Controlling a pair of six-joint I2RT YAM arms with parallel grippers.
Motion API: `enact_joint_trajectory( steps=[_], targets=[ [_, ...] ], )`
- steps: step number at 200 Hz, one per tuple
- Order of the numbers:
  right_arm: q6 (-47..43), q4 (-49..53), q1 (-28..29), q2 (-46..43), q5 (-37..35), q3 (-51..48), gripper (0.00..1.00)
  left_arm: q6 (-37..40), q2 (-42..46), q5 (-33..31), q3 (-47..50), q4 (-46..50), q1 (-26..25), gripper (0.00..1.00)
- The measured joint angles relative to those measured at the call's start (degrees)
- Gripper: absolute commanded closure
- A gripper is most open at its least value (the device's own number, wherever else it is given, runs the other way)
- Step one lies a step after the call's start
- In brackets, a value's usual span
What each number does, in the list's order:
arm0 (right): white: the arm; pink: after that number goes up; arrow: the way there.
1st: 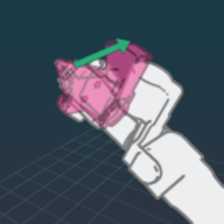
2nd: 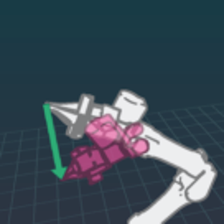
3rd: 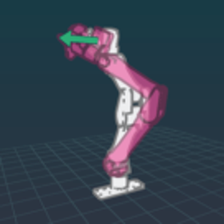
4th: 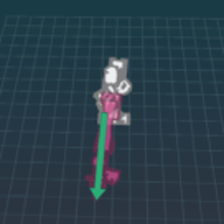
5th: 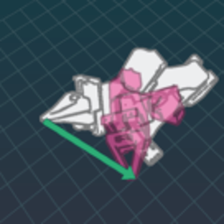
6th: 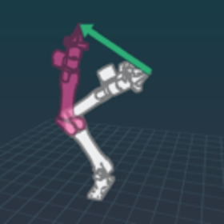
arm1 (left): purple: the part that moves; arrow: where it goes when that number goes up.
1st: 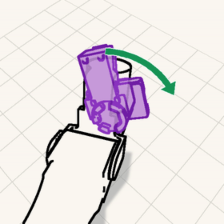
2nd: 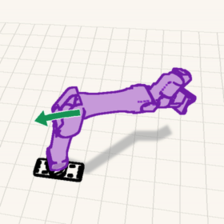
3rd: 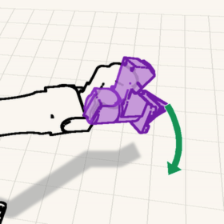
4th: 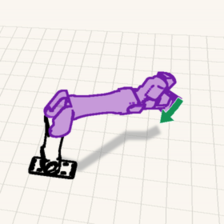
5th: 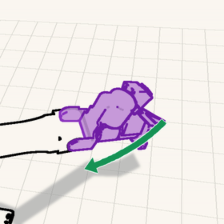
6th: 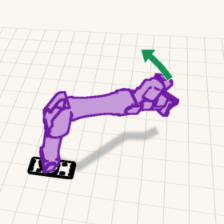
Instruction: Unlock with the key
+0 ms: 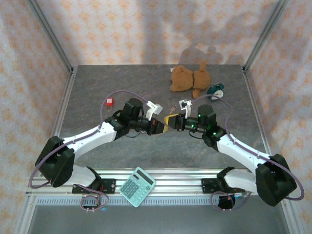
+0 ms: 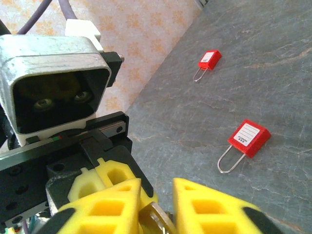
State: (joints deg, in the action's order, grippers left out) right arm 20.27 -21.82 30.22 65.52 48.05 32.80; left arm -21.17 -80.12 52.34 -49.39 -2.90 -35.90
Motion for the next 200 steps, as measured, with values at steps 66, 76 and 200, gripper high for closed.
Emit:
enact_joint_trajectory(
  steps=[66, 76, 200],
  targets=[
    [-0.5, 2.4, 0.0, -0.8, -0.6, 0.2, 0.94, 0.0, -1.2, 0.3, 0.0, -0.4, 0.0, 0.82],
    [-0.6, 3.1, 0.0, -1.2, -0.9, 0.2, 0.95, 0.2, -1.2, 0.2, 0.0, -0.5, -0.1, 0.78],
    [-0.4, 8.4, 0.0, -8.1, -24.0, 0.3, 0.94, 4.9, 17.7, -35.9, 3.1, 7.6, -0.1, 0.17]
  ],
)
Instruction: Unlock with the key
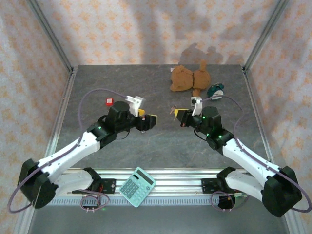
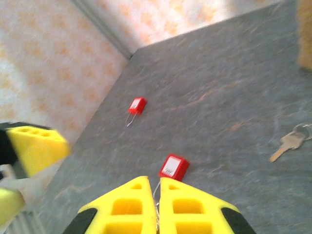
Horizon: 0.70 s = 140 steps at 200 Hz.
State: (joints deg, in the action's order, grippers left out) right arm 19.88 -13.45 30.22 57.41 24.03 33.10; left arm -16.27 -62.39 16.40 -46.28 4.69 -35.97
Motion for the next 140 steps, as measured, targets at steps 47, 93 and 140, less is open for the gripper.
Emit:
enact_joint_trajectory(
  steps=[47, 93, 140],
  targets=[
    [2.5, -2.3, 0.0, -1.4, -11.1, -2.2, 0.94, -11.0, 6.9, -27.3, 7.5, -2.8, 1.1, 0.08],
    [3.7, -2.4, 0.0, -1.4, -15.9, -2.8, 0.94, -17.7, -2.2, -39.5, 0.9, 7.3, 2.6, 0.0],
    [3.9, -2.4, 0.0, -1.4, -16.8, -2.8, 0.94, -19.4, -22.2, -37.4, -13.4, 20.8, 4.1, 0.01]
  ],
)
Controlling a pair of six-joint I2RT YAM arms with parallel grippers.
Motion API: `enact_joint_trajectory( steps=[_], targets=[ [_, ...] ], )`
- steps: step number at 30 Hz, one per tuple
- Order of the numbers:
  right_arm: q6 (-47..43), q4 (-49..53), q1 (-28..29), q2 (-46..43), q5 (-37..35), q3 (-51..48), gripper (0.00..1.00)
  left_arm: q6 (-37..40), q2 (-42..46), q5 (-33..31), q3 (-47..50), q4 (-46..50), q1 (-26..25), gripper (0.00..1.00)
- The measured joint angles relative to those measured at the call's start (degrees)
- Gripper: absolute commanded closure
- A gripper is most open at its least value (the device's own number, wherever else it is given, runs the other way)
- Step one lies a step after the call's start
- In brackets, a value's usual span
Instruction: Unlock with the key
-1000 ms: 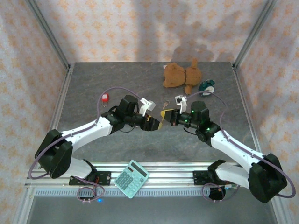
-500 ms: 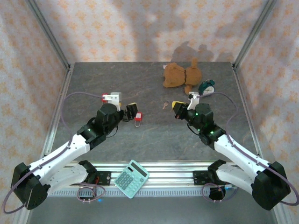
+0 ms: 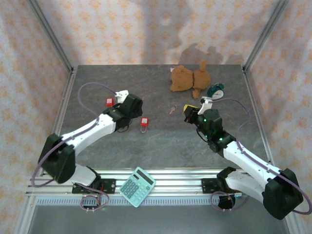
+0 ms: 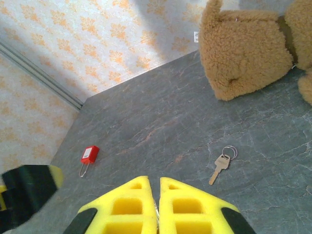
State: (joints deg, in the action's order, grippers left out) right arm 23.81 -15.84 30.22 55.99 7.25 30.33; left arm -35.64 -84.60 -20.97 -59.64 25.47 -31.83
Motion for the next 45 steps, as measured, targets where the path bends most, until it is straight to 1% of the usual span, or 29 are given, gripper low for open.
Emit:
enact_joint_trajectory(
  steps=[5, 8, 12, 14, 17, 19, 24, 26, 31, 36, 39, 41, 45],
  targets=[
    [0.0, 0.0, 0.0, 0.3, 0.0, 0.0, 0.94, 0.4, -4.5, 5.3, -2.1, 2.5, 0.0, 0.09],
    [0.0, 0.0, 0.0, 0.8, 0.0, 0.0, 0.94, 2.4, -6.3, 9.0, -4.0, 4.0, 0.0, 0.11],
    [0.0, 0.0, 0.0, 1.8, 0.0, 0.0, 0.94, 4.7, -13.9, 12.0, -13.1, 8.7, -0.4, 0.15],
    [0.0, 0.1, 0.0, 2.1, 0.0, 0.0, 0.94, 5.8, -17.7, 13.3, -16.2, 10.4, -1.1, 0.23],
    [0.0, -0.1, 0.0, 2.1, 0.0, 0.0, 0.94, 7.3, -21.7, 16.0, -17.9, 12.6, -2.0, 0.24],
    [0.0, -0.1, 0.0, 2.0, 0.0, -0.1, 0.94, 8.5, -24.3, 17.8, -19.5, 15.8, -2.5, 0.23],
    [0.0, -0.1, 0.0, 2.0, 0.0, -0.1, 0.94, 10.8, -29.9, 19.5, -24.7, 21.7, -2.6, 0.23],
    [0.0, -0.1, 0.0, 2.0, 0.0, -0.1, 0.94, 11.8, -31.3, 20.7, -26.7, 24.2, -2.5, 0.27],
    [0.0, -0.1, 0.0, 2.0, 0.0, -0.1, 0.94, 13.4, -34.6, 22.7, -31.9, 29.4, -2.1, 0.31],
    [0.0, -0.1, 0.0, 1.9, 0.2, -0.4, 0.94, 13.9, -36.3, 24.7, -35.8, 34.8, 0.8, 0.35],
    [0.0, -0.2, 0.0, 1.5, 0.5, -0.7, 0.94, 14.2, -37.6, 25.5, -38.4, 36.6, 1.7, 0.36],
    [0.0, -0.2, 0.0, 1.0, 0.7, -0.9, 0.94, 14.1, -37.8, 26.4, -38.8, 37.4, 1.7, 0.38],
    [0.0, -0.2, 0.0, -0.2, 1.1, -1.2, 0.94, 13.9, -37.9, 27.7, -38.9, 38.3, 1.6, 0.38]
  ],
)
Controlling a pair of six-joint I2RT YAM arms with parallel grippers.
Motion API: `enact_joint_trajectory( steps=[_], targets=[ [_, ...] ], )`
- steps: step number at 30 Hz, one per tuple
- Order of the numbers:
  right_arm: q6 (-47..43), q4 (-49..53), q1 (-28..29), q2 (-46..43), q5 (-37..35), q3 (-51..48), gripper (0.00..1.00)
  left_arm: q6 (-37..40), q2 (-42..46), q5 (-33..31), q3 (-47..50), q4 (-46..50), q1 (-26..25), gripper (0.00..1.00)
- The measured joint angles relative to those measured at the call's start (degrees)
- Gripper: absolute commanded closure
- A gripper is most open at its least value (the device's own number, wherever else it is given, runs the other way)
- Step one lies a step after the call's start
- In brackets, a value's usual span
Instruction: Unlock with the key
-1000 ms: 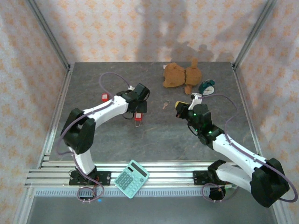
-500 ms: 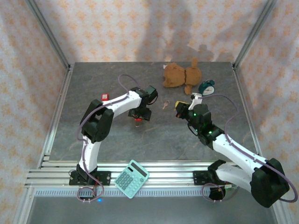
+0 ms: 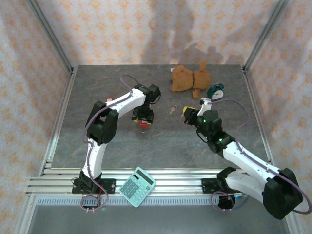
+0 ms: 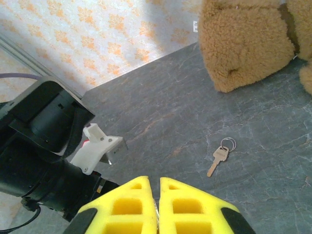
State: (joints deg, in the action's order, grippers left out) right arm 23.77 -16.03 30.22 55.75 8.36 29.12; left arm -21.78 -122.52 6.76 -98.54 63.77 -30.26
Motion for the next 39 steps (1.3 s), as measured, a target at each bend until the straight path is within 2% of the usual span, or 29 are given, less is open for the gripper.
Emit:
enact_joint_trajectory(
  steps=[7, 15, 32, 39],
  targets=[
    [0.0, 0.0, 0.0, -0.7, 0.4, 0.0, 0.94, -0.8, -0.3, 3.2, 0.0, -0.1, 0.0, 0.39],
    [0.0, 0.0, 0.0, -0.7, 0.5, 0.0, 0.94, -1.4, -2.1, 2.7, 0.1, -0.3, 0.5, 0.49],
    [0.0, 0.0, 0.0, -0.7, 0.7, -0.1, 0.94, -0.4, -2.7, 1.8, 1.9, -3.2, 1.9, 0.49],
    [0.0, 0.0, 0.0, -0.7, 0.7, -0.1, 0.94, 1.6, -2.1, 1.7, 2.7, -4.5, 1.9, 0.64]
  ],
)
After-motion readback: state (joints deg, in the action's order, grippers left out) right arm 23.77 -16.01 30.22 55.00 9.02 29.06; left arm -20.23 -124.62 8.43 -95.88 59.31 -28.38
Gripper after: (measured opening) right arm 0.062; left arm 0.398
